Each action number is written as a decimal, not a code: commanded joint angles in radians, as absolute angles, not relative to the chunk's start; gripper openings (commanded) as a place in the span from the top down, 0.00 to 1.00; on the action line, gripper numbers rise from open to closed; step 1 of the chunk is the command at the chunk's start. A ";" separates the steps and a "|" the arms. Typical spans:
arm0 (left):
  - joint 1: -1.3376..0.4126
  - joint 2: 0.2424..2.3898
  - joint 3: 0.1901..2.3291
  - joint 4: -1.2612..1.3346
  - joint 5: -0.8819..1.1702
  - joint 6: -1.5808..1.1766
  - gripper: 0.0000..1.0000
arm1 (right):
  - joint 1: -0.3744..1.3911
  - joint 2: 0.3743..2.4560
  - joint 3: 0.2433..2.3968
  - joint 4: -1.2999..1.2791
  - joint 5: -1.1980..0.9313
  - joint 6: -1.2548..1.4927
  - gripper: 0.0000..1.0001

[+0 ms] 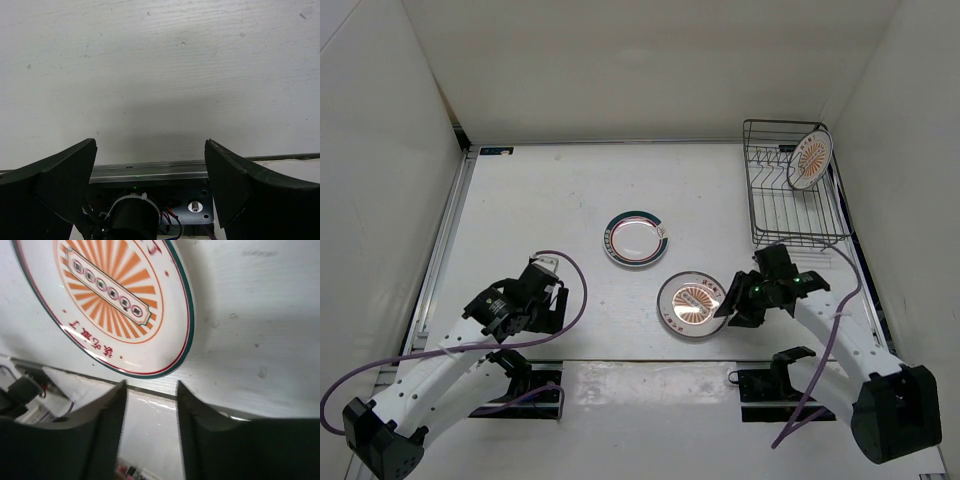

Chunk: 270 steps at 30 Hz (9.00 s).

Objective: Unload the plates from the dish rack

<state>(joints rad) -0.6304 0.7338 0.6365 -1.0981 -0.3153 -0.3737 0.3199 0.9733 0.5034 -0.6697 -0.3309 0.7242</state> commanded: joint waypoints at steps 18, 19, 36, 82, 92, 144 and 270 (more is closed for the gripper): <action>-0.630 0.698 0.641 -1.097 -0.350 -0.353 0.00 | -0.097 1.468 1.578 -0.666 0.340 0.517 0.22; -0.632 0.693 0.640 -1.097 -0.351 -0.350 0.00 | -0.127 1.541 1.616 -0.673 0.362 0.515 0.23; -0.630 0.652 0.629 -1.080 -0.356 -0.347 0.00 | -0.199 2.112 2.105 -0.661 0.223 0.285 0.37; -0.632 0.690 0.626 -1.069 -0.357 -0.337 0.00 | -0.278 2.120 2.003 -0.581 0.126 0.305 0.59; -0.630 0.692 0.624 -1.071 -0.362 -0.339 0.00 | -0.278 2.163 2.057 -0.601 0.135 0.295 0.76; -0.632 0.704 0.626 -1.052 -0.305 -0.328 0.00 | -0.009 0.916 0.871 -0.560 -0.506 0.568 1.00; -0.632 0.772 0.624 -1.051 -0.308 -0.322 0.00 | 0.109 0.600 0.532 -0.735 -0.238 0.541 0.39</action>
<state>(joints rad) -0.6304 0.7773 0.6266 -1.0618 -0.3058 -0.3294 0.1070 0.6022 0.4938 -0.7338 -0.2642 0.5564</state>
